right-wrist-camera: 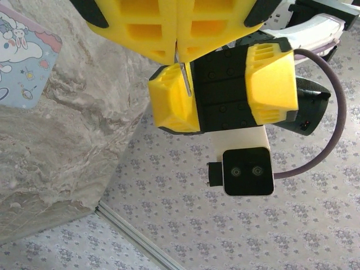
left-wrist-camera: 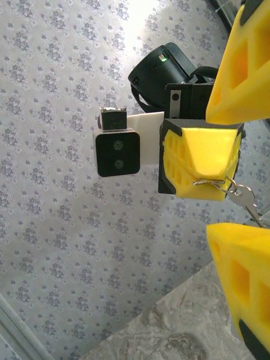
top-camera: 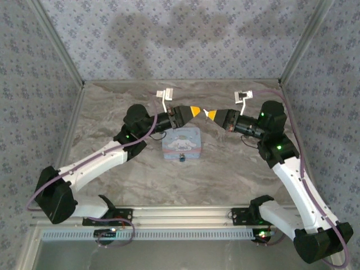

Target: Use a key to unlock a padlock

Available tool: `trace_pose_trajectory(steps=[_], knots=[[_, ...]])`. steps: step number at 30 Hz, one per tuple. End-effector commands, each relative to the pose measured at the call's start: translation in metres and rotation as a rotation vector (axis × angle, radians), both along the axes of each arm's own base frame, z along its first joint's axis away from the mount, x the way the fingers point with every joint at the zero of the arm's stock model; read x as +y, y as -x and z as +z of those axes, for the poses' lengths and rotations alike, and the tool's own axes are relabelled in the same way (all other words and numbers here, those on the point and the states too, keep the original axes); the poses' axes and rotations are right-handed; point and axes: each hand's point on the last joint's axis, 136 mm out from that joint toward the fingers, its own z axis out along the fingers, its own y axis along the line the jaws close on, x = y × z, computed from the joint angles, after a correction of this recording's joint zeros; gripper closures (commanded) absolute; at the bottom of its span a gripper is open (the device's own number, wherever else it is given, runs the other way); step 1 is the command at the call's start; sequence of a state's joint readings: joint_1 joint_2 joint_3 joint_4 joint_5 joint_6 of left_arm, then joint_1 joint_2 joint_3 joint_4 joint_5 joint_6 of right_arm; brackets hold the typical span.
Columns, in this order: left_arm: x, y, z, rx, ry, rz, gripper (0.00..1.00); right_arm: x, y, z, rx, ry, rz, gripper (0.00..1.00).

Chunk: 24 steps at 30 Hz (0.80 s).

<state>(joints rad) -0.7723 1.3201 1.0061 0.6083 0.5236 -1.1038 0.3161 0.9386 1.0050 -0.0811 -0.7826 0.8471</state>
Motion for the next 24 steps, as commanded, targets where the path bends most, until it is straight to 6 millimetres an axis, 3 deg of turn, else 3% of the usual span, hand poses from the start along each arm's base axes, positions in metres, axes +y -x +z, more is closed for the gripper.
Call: trace_pose_trajectory(steps=[1, 7, 17, 24], knots=[[0.003, 0.005, 0.019, -0.050, 0.042, -0.005, 0.48, 0.000, 0.007, 0.012, -0.057, -0.006, 0.019, 1.00], [-0.007, 0.006, 0.020, -0.033, 0.026, -0.024, 0.44, 0.000, 0.010, 0.004, -0.110, 0.105, -0.026, 1.00], [-0.008, -0.007, -0.012, 0.130, -0.128, 0.064, 0.41, -0.024, 0.003, -0.024, -0.407, 0.615, -0.291, 1.00], [-0.006, -0.013, -0.029, 0.237, -0.183, 0.108, 0.40, -0.012, 0.005, -0.028, -0.627, 0.854, -0.352, 1.00]])
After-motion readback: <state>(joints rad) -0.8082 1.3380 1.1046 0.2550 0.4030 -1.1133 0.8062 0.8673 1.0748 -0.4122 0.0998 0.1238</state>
